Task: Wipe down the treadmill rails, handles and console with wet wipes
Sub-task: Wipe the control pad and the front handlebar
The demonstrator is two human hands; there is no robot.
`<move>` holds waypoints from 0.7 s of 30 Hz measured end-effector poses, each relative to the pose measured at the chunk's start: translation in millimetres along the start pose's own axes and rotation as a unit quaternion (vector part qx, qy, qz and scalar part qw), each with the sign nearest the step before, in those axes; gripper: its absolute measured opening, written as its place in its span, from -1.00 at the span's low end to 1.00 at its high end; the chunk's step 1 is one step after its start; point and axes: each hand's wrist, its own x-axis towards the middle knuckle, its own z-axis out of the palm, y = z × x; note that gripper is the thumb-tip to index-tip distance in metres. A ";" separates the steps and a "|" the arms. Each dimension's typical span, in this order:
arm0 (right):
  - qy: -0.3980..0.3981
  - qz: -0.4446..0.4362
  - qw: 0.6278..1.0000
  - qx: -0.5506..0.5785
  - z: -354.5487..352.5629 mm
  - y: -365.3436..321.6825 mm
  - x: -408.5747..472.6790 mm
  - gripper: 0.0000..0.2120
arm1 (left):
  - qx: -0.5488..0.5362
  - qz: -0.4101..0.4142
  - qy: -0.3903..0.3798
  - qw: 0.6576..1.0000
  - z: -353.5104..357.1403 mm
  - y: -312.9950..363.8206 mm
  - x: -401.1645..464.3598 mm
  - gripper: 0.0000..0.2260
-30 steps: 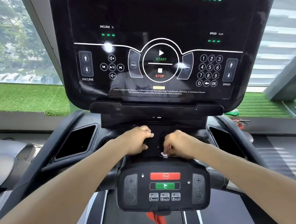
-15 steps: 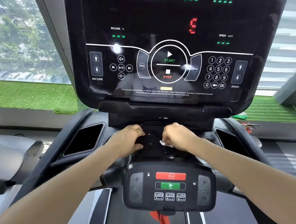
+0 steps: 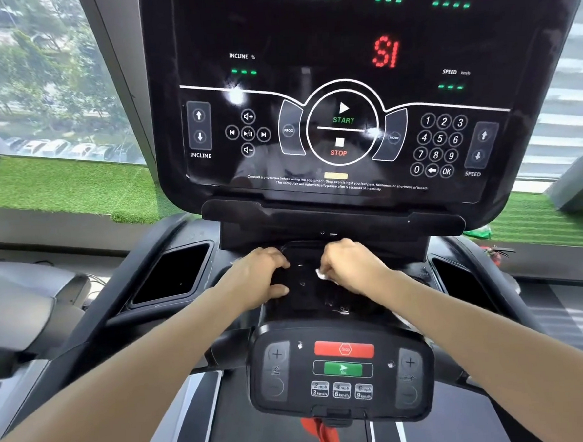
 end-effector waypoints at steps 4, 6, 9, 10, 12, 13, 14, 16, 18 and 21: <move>-0.080 -0.054 0.995 -0.007 7.9 -2.4 -19.0 -0.88 | 0.007 0.009 0.012 1.000 0.4 1.4 -1.4 -0.57; -0.043 -0.035 0.998 0.017 6.3 0.8 -15.3 -0.88 | 0.007 0.007 0.011 1.000 0.4 1.4 -1.8 -0.57; 0.054 0.023 0.998 -0.013 7.3 11.7 1.4 -0.82 | 0.006 0.004 0.007 1.000 0.1 2.9 -2.6 -0.57; 0.070 0.023 0.997 -0.029 9.4 13.7 3.0 -0.82 | 0.008 0.005 0.007 1.000 -0.3 3.4 -2.9 -0.57; 0.051 -0.010 0.997 -0.053 11.8 13.9 -5.0 -0.79 | 0.008 0.008 0.008 1.000 0.0 3.6 -2.3 -0.57; 0.028 -0.042 0.997 -0.052 12.9 13.4 -12.4 -0.77 | 0.007 0.006 0.008 1.000 0.5 3.3 -2.2 -0.57; -0.003 -0.073 0.996 -0.052 12.8 13.2 -19.5 -0.76 | 0.005 0.005 0.009 1.000 0.8 2.6 -2.1 -0.57; -0.030 -0.110 0.992 -0.050 9.9 14.0 -24.9 -0.77 | 0.000 0.003 0.010 1.000 1.3 1.7 -2.2 -0.57; 0.003 -0.055 0.998 -0.025 6.4 17.1 -14.7 -0.72 | 0.000 0.002 0.007 1.000 1.2 2.0 -2.8 -0.57; 0.048 0.007 0.999 -0.013 8.4 18.3 0.8 -0.74 | 0.001 0.002 0.006 1.000 0.7 2.6 -3.5 -0.56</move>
